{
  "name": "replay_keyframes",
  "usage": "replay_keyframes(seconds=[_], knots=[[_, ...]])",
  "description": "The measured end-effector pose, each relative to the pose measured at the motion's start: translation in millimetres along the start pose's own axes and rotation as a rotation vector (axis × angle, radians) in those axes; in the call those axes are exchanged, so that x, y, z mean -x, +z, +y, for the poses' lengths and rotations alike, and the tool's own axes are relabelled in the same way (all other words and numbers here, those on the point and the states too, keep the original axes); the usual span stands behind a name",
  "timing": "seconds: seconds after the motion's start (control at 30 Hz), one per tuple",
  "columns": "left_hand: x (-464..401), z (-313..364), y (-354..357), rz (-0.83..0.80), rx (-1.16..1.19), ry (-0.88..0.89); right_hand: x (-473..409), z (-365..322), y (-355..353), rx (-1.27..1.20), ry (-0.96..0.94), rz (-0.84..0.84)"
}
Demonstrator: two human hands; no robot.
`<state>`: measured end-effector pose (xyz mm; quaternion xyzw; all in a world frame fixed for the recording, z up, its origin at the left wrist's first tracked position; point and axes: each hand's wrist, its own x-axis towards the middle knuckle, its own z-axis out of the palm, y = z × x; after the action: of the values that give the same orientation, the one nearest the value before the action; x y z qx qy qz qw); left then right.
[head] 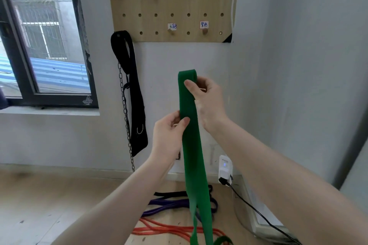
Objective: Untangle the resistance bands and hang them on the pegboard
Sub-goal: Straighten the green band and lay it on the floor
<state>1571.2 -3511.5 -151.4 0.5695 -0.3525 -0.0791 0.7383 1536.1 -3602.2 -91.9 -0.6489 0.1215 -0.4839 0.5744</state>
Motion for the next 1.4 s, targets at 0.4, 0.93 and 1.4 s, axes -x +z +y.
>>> replay_keyframes(seconds=[0.4, 0.93, 1.4], knots=[[-32.5, -16.4, -15.7, 0.209, 0.157, -0.216, 117.7, 136.0, -40.9, 0.596, 0.124, -0.455], [6.1, -64.6, -73.2, -0.075, 0.111, -0.357, 23.3, 77.0, 43.1, -0.157, 0.395, -0.112], [1.8, -58.8, -71.7, -0.251, -0.28, -0.173, 23.3, 79.5, 35.2, -0.304, 0.347, -0.016]])
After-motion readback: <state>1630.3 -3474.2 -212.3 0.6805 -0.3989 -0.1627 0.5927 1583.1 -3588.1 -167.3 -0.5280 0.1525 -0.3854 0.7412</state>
